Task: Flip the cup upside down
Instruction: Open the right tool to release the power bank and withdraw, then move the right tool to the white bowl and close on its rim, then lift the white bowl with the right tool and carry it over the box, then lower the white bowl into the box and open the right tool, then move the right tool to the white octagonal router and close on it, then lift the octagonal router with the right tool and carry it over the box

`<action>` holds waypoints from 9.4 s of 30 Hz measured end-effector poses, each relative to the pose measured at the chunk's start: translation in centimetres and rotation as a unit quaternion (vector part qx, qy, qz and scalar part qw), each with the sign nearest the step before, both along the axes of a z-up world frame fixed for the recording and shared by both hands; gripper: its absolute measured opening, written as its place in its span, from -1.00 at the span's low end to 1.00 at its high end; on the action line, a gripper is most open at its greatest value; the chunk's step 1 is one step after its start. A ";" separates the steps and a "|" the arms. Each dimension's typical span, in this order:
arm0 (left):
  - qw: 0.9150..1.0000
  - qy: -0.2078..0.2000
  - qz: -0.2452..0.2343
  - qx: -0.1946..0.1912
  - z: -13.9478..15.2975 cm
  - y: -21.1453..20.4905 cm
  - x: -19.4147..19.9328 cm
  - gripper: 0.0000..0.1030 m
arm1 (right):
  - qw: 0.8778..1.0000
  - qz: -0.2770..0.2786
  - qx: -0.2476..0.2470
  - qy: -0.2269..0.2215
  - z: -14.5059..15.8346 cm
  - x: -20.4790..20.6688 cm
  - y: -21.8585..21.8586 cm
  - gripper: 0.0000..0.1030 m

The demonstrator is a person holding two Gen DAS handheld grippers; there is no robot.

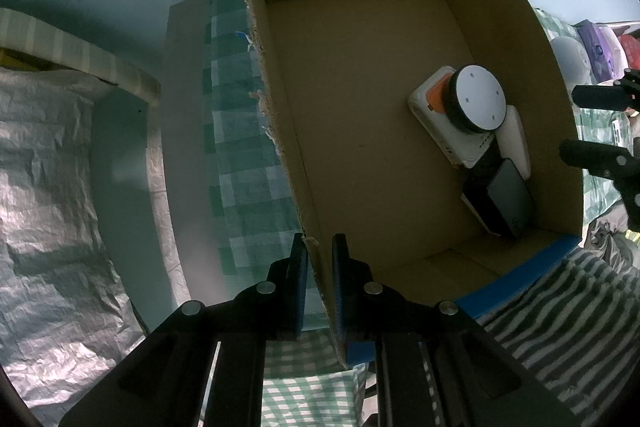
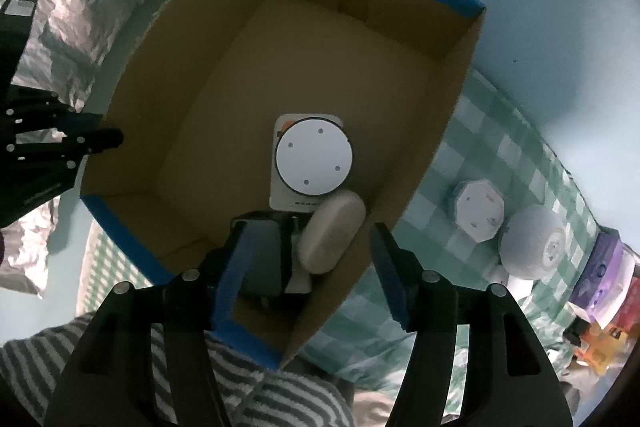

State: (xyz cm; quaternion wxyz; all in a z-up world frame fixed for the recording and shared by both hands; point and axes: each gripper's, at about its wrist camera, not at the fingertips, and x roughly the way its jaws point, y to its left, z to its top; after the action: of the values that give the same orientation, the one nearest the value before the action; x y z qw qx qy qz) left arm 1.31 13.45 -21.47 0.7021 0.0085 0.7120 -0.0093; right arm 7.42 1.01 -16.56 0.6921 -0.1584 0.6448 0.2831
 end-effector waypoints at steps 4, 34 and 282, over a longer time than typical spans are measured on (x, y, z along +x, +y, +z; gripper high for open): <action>1.000 0.000 0.001 0.001 0.0 0.0 0.0 -0.80 | 1.000 -0.003 0.003 -0.005 0.5 0.1 -0.3 0.20; 1.000 0.005 0.014 0.014 -0.1 0.0 0.3 -0.74 | 0.995 -0.073 -0.060 -0.015 -1.4 8.1 -17.5 0.51; 1.000 0.015 0.010 0.013 -0.4 0.1 1.1 -0.56 | 0.995 0.064 -0.076 -0.019 -0.6 5.2 -9.7 0.13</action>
State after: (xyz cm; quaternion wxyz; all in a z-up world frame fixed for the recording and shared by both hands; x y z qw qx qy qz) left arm 2.43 13.59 -21.85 0.6909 0.0104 0.7228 0.0074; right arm 12.61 -8.73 -17.11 0.6705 -0.2564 0.6400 0.2741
